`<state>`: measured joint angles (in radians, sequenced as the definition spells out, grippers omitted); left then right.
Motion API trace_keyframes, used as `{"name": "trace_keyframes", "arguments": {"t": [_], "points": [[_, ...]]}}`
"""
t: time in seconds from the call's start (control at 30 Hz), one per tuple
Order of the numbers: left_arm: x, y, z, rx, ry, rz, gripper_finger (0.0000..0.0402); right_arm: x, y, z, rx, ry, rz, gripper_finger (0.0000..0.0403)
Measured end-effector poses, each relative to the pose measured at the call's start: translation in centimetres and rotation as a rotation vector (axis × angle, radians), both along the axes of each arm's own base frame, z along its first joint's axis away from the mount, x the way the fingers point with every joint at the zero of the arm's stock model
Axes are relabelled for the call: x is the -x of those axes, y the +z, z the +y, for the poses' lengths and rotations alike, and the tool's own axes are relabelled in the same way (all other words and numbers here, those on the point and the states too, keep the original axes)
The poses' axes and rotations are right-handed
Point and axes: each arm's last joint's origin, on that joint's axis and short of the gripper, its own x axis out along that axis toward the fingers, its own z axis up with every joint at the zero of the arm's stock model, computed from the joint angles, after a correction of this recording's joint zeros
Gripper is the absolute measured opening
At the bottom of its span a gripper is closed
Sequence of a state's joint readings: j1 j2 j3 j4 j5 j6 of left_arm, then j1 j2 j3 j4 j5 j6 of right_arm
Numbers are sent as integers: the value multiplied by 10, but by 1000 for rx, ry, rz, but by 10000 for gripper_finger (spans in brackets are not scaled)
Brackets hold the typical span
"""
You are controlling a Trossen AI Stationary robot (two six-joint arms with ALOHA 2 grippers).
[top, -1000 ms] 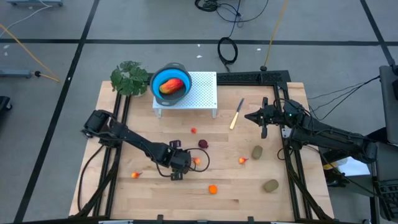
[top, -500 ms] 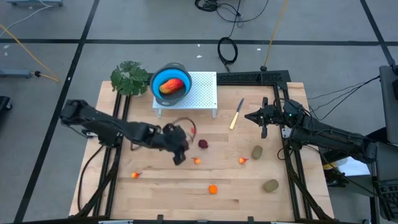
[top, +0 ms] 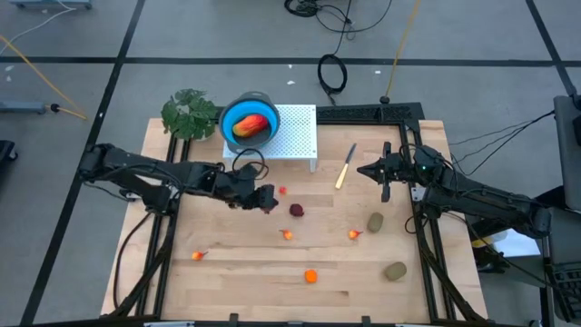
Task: Pick & Place Fruit
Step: Put the pomegranate into the strainer bowl on the shelf
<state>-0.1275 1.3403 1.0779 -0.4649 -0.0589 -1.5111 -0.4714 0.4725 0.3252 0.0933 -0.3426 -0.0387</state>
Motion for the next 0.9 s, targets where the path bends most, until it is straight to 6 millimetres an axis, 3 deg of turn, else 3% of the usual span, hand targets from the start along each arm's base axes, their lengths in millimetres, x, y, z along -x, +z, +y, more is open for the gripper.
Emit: {"name": "trace_keyframes", "arguments": {"t": [0.2,0.4,0.6,0.7,0.9], "points": [[-2,2,0,146,-40,-16,201,0,0,0,1,0,0,0],[-6,8,-1,169,-60,-85,187,0,0,0,2,0,0,0],[-7,9,-1,160,-71,-95,197,0,0,0,2,0,0,0],[-7,9,0,33,-140,-119,201,0,0,0,2,1,1,0],[-7,10,-2,-445,-478,-173,189,0,0,0,2,0,1,0]]}}
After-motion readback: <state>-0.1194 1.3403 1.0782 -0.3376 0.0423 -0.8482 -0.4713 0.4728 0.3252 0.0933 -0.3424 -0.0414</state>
